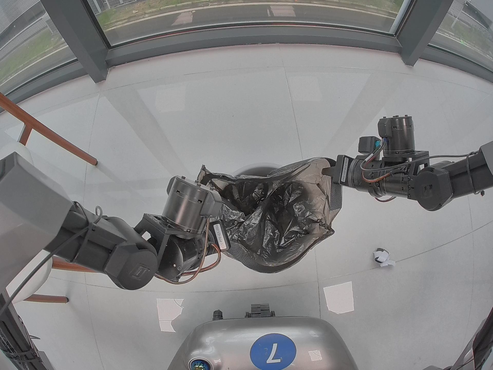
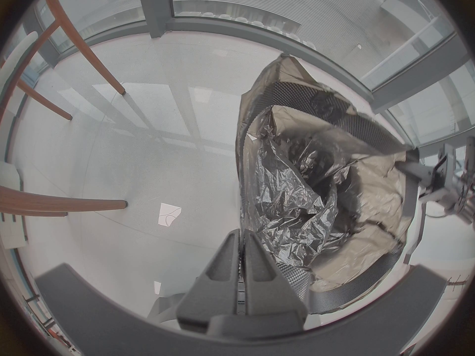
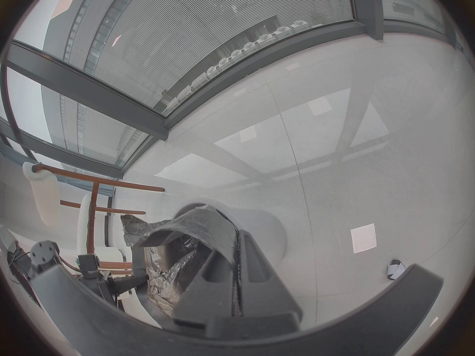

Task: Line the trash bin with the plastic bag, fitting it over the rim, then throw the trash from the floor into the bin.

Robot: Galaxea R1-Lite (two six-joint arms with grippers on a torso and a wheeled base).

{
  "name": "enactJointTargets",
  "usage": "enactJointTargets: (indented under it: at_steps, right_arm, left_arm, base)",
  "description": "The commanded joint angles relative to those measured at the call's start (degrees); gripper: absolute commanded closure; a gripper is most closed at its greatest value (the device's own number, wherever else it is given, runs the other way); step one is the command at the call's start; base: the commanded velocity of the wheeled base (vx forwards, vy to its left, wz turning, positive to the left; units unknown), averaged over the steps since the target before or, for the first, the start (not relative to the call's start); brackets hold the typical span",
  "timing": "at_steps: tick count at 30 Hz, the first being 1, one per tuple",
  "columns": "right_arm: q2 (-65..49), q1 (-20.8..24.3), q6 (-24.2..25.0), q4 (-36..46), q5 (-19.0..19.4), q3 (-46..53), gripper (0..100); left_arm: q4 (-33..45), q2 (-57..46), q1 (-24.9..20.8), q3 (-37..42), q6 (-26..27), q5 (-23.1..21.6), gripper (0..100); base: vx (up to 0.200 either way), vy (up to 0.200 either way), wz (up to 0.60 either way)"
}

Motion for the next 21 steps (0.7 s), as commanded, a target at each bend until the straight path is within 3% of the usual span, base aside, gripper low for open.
enactJointTargets:
  at_steps: [1, 21]
  right_arm:
    - [1.4, -0.4, 0.1, 0.0, 0.1, -0.3, 100]
    - [4.6, -0.9, -1.8, -0.2, 2.6, -0.6, 100]
  left_arm:
    - [0.0, 1.9, -0.1, 0.0, 0.4, 0.1, 100]
    - [-0.3, 6.0, 1.3, -4.1, 1.0, 0.4, 100]
  base:
    - [0.000, 0.000, 0.00]
    - [0.000, 0.000, 0.00]
